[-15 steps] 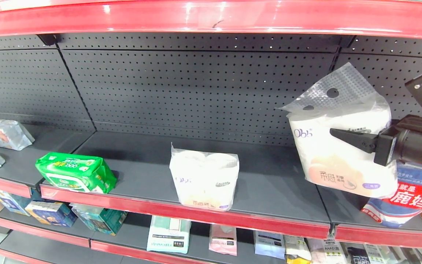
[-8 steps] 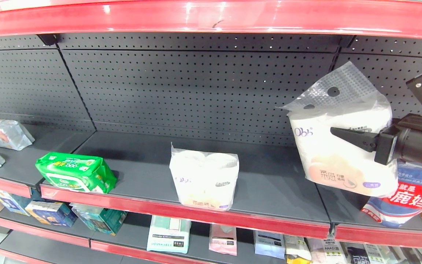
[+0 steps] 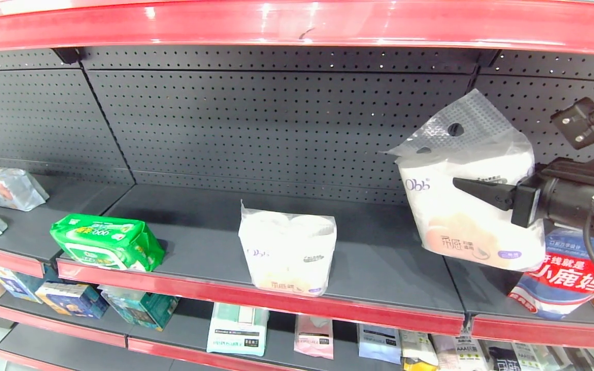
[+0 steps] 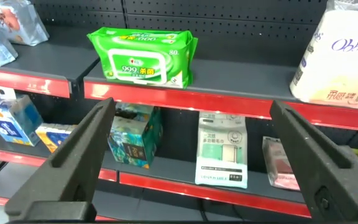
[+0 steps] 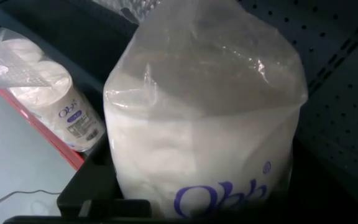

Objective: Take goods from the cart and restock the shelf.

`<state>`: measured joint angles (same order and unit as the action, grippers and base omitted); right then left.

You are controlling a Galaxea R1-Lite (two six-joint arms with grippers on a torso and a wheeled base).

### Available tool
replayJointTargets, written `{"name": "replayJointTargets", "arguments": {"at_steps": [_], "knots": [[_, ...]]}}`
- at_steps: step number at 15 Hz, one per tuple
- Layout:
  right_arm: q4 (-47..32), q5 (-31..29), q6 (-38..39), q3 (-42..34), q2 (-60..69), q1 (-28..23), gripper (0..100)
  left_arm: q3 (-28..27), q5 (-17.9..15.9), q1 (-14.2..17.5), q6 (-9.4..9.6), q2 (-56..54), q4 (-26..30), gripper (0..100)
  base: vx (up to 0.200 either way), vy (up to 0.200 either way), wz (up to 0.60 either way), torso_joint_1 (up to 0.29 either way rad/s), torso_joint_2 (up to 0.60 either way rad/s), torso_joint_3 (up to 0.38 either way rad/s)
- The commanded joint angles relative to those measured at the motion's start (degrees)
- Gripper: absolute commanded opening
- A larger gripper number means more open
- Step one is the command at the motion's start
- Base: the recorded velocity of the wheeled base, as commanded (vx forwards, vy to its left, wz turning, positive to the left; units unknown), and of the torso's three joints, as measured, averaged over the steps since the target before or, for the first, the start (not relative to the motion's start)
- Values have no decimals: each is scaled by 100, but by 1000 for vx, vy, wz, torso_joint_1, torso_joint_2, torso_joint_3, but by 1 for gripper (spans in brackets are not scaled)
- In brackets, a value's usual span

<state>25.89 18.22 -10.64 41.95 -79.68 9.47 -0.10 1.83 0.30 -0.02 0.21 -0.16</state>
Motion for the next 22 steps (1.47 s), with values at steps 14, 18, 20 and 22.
{"name": "replayJointTargets", "arguments": {"at_steps": [14,18,20,22], "knots": [[2904,94,985,771,-3071,881,0,1,2,5,-6,-12,-2,100,0,0,0,0,0,0],[3326,858,985,877,-3467,846,0,1,2,5,-6,-12,-2,100,0,0,0,0,0,0],[3493,1289,924,912,-3678,775,0,10,2,5,2,-12,-2,100,0,0,0,0,0,0],[3633,1605,818,1140,-3985,749,0,1,2,5,2,-12,-2,100,0,0,0,0,0,0]]}}
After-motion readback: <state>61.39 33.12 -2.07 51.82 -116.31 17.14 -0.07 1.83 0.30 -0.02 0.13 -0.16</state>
